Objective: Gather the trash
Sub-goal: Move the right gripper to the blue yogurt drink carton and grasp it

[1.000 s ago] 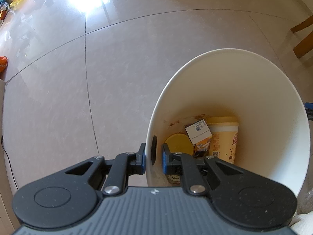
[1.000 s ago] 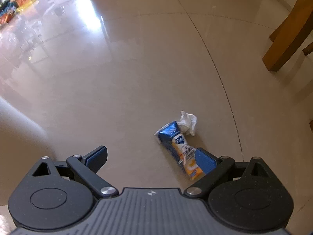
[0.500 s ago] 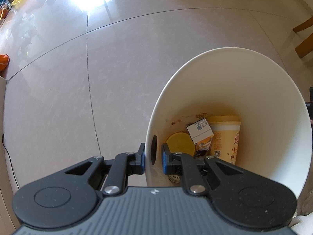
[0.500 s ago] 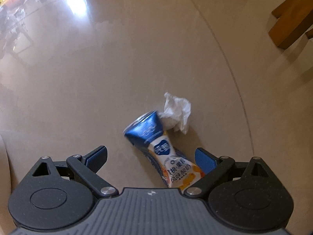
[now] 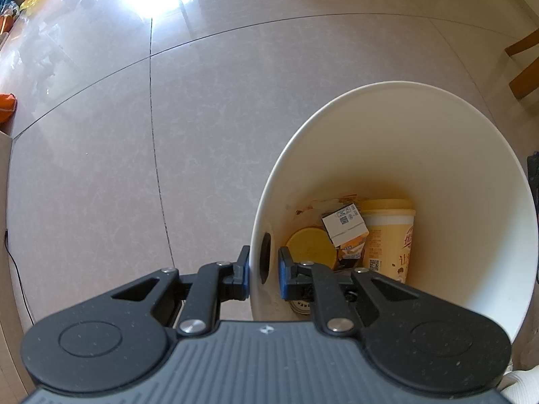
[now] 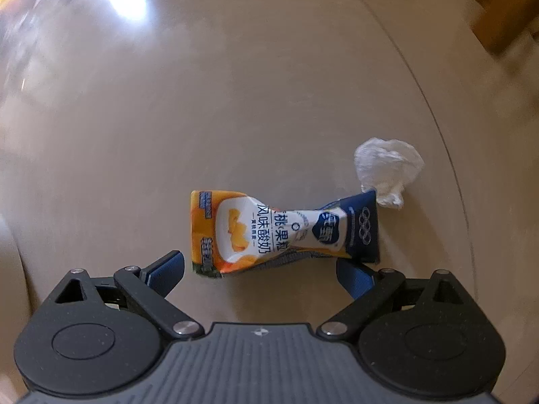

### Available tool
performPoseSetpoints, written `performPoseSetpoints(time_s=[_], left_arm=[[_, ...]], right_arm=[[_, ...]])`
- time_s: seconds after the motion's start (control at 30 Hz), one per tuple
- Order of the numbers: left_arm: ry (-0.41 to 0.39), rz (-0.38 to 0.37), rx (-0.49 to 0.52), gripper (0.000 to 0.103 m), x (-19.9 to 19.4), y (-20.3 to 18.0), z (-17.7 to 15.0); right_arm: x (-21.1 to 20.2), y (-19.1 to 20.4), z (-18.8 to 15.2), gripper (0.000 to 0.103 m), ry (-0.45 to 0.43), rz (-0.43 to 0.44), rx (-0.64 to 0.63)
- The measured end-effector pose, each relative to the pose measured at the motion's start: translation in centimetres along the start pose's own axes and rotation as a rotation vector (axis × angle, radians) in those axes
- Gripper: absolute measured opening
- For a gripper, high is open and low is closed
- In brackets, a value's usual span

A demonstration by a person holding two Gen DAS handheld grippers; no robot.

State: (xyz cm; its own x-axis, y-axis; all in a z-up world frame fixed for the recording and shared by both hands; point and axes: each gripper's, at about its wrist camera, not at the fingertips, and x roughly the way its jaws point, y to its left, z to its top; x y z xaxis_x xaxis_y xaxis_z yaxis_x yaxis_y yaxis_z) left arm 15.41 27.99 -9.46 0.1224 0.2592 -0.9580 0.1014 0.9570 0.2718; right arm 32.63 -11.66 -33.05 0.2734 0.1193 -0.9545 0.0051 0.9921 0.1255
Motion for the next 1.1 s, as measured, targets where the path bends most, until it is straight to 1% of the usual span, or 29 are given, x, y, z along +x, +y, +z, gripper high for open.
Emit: performPoseSetpoints(time_s=[0.03, 0.1, 0.13, 0.23, 0.37, 0.4, 0.47, 0.5, 0.6, 0.67, 0.7, 0.8, 0.83, 0.9, 0.93, 1.1], left_arm=[[0.000, -0.001, 0.000, 0.013, 0.0, 0.0, 0.0], [0.000, -0.001, -0.001, 0.013, 0.0, 0.1, 0.0], [0.000, -0.001, -0.001, 0.013, 0.0, 0.1, 0.0], [0.000, -0.001, 0.003, 0.013, 0.0, 0.0, 0.0], [0.000, -0.004, 0.002, 0.013, 0.0, 0.0, 0.0], [0.001, -0.004, 0.000, 0.013, 0.0, 0.0, 0.0], [0.001, -0.003, 0.002, 0.013, 0.0, 0.0, 0.0], [0.000, -0.004, 0.002, 0.013, 0.0, 0.0, 0.0], [-0.001, -0.009, 0.002, 0.013, -0.1, 0.0, 0.0], [0.000, -0.011, 0.001, 0.013, -0.1, 0.1, 0.0], [0.001, -0.012, 0.001, 0.013, -0.1, 0.2, 0.0], [0.005, -0.013, -0.001, 0.013, 0.0, 0.2, 0.0], [0.005, -0.014, -0.003, 0.013, 0.0, 0.2, 0.1], [0.005, -0.015, -0.002, 0.013, 0.0, 0.2, 0.1], [0.005, -0.015, -0.001, 0.013, -0.1, 0.1, 0.1], [0.007, -0.010, -0.003, 0.013, 0.0, 0.1, 0.1]], right_arm=[[-0.1, -0.4, 0.2, 0.099, -0.003, 0.016, 0.049], [-0.3, -1.0, 0.4, 0.099, 0.001, 0.085, 0.134], [-0.4, -1.1, 0.6, 0.099, 0.006, 0.106, 0.174], [0.0, -1.7, 1.2, 0.099, 0.032, 0.075, 0.286], [0.1, -2.8, 1.9, 0.099, -0.004, 0.065, 0.472], [0.0, -2.9, 2.0, 0.099, -0.015, 0.050, 0.513], [0.3, -3.5, 2.6, 0.099, -0.017, 0.031, 0.564], [0.4, -3.6, 2.8, 0.099, -0.020, 0.003, 0.582], [0.4, -3.9, 3.1, 0.099, -0.025, -0.059, 0.586], [0.5, -4.3, 2.7, 0.099, -0.018, -0.076, 0.562], [0.3, -3.8, 1.7, 0.099, -0.010, -0.097, 0.548], [0.0, -5.1, -0.1, 0.098, 0.016, -0.127, 0.521], [-0.2, -5.4, -1.1, 0.096, 0.022, -0.132, 0.519], [-0.1, -5.9, -1.4, 0.089, 0.026, -0.131, 0.519], [0.0, -6.2, -1.5, 0.084, 0.022, -0.131, 0.518], [0.6, -6.2, -1.4, 0.072, 0.010, -0.116, 0.506]])
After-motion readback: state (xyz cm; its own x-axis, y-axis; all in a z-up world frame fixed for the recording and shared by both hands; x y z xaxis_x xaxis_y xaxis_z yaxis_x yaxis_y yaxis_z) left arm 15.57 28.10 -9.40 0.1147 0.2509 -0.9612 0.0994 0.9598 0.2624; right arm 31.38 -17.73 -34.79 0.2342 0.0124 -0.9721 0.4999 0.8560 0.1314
